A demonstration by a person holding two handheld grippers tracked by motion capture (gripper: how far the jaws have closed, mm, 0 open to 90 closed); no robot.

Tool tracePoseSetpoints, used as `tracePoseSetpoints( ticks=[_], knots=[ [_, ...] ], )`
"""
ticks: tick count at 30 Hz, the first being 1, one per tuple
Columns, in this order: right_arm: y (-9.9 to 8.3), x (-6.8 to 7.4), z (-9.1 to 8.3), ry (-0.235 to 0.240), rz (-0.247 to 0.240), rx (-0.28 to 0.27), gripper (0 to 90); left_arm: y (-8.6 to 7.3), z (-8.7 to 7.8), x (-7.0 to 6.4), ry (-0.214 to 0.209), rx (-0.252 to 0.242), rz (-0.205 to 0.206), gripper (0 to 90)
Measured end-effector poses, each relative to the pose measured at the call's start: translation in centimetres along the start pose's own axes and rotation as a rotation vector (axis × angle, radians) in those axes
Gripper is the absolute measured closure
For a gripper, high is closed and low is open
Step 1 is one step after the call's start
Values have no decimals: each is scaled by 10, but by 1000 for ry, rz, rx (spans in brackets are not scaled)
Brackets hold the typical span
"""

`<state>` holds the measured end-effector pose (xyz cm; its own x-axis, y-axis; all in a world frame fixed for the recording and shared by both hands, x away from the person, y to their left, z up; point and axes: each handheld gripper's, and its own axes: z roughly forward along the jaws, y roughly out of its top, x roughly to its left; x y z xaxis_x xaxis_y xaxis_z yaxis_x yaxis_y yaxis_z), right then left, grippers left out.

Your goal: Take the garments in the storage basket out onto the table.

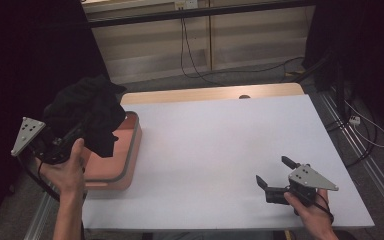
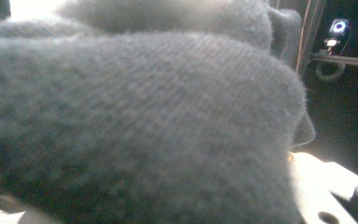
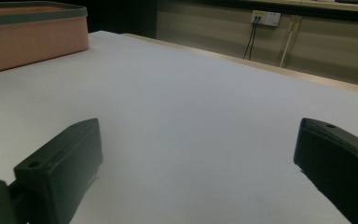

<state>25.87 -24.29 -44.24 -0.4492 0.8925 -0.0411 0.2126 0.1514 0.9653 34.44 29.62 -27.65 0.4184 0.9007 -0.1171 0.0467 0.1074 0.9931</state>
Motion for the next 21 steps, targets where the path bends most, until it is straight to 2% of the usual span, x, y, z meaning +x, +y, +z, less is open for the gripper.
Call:
tracePoseSetpoints(
  ticks=[10, 11, 18, 21],
  knots=[
    [0, 0, 0, 6, 0, 1, 7, 6, 21, -14, -79, 35, -15, 668],
    [0, 0, 0, 6, 0, 0, 7, 6, 23, -15, -88, 40, -4, 668],
    [0, 0, 1, 6, 1, 1, 7, 8, 34, -26, -121, 44, -6, 668],
    [0, 0, 1, 6, 0, 0, 7, 8, 38, -30, -146, 66, -1, 668]
  ],
)
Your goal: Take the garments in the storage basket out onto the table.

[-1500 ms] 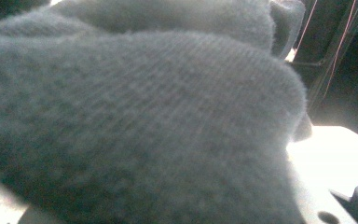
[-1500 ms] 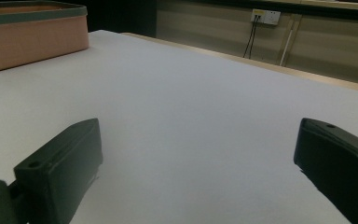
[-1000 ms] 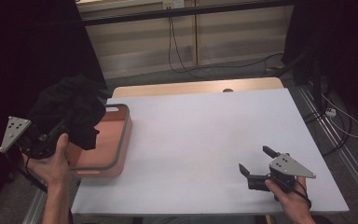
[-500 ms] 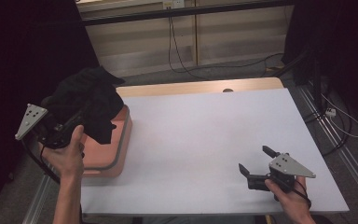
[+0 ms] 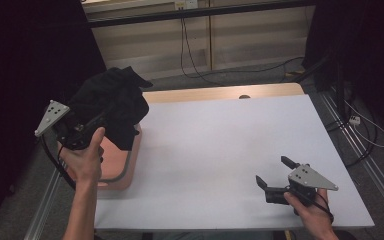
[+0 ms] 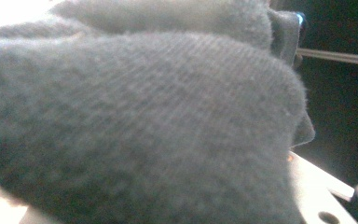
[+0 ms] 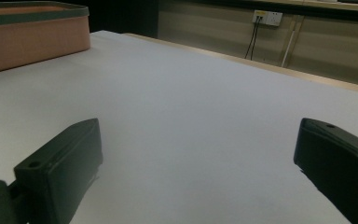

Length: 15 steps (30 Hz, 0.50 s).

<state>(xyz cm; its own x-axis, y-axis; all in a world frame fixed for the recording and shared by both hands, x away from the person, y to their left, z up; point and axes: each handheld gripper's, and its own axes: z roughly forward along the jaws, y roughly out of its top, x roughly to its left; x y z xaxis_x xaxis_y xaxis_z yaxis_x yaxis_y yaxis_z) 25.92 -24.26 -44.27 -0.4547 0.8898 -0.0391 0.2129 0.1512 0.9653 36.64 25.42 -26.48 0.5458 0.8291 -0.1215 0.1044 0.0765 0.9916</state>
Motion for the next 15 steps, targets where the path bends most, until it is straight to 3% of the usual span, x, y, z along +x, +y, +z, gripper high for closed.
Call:
tracePoseSetpoints(
  ticks=[7, 15],
  knots=[
    [0, 0, 0, 2, 0, 1, 7, -5, 12, -7, -39, 35, -12, 667],
    [0, 0, 0, 3, -2, 0, 7, 0, 24, -22, -75, 47, 5, 667]
  ],
)
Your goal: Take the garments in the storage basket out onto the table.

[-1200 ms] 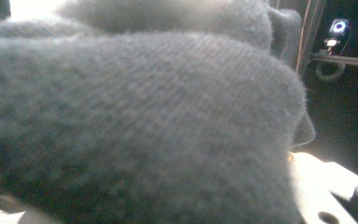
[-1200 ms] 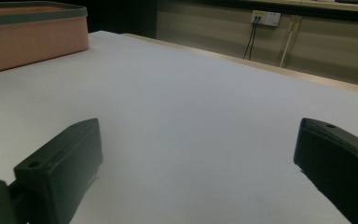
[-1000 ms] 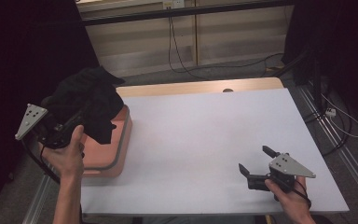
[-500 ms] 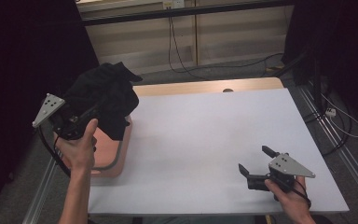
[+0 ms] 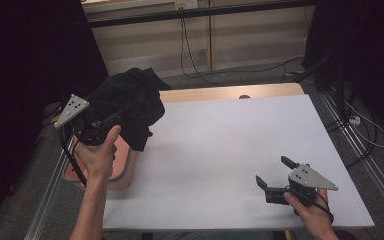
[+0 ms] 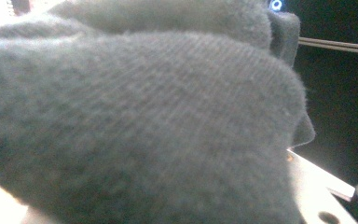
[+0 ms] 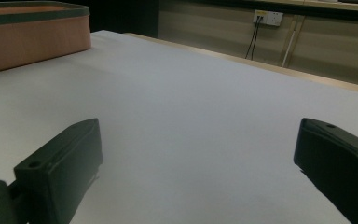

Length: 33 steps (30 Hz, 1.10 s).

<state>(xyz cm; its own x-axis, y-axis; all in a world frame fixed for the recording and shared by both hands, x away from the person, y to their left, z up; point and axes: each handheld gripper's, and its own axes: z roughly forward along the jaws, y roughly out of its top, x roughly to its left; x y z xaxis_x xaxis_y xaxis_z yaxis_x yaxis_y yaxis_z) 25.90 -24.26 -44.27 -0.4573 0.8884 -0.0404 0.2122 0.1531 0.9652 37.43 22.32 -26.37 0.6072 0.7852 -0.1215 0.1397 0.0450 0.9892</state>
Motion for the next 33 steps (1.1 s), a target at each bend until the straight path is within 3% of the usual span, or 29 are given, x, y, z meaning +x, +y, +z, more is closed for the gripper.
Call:
tracePoseSetpoints(
  ticks=[3, 19, 27, 33],
  knots=[
    [0, 0, 0, 0, 1, -1, 7, 0, 5, -4, -32, 5, -30, 665],
    [0, 0, -1, 3, -2, -1, 7, -2, 32, -27, -82, 64, -6, 665],
    [0, 0, 0, 3, -1, -1, 7, -6, 48, -31, -94, 98, -53, 665],
    [0, 0, 0, 4, 0, 0, 7, -10, 61, -40, -113, 132, -44, 665]
  ],
)
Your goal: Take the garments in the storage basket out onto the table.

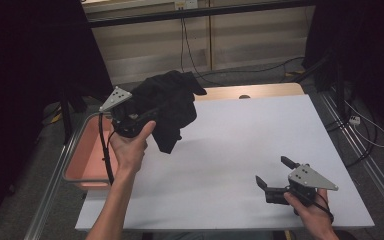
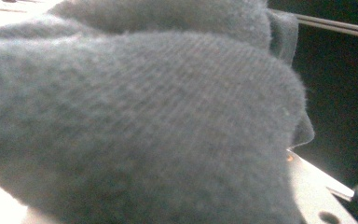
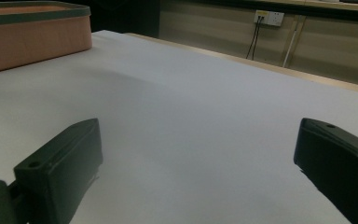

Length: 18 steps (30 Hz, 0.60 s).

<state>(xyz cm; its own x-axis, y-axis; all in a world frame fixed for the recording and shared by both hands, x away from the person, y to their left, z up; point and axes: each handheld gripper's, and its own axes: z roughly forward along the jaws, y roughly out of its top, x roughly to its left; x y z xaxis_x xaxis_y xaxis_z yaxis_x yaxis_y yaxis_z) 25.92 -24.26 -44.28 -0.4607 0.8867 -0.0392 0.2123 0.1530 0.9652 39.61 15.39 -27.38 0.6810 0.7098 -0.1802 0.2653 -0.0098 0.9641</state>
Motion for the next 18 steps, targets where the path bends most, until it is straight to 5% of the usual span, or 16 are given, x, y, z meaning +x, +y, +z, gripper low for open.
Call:
tracePoseSetpoints(
  ticks=[18],
  knots=[
    [0, 0, -1, 4, 0, -3, 7, -13, 42, -36, -114, 94, 23, 662]
  ],
)
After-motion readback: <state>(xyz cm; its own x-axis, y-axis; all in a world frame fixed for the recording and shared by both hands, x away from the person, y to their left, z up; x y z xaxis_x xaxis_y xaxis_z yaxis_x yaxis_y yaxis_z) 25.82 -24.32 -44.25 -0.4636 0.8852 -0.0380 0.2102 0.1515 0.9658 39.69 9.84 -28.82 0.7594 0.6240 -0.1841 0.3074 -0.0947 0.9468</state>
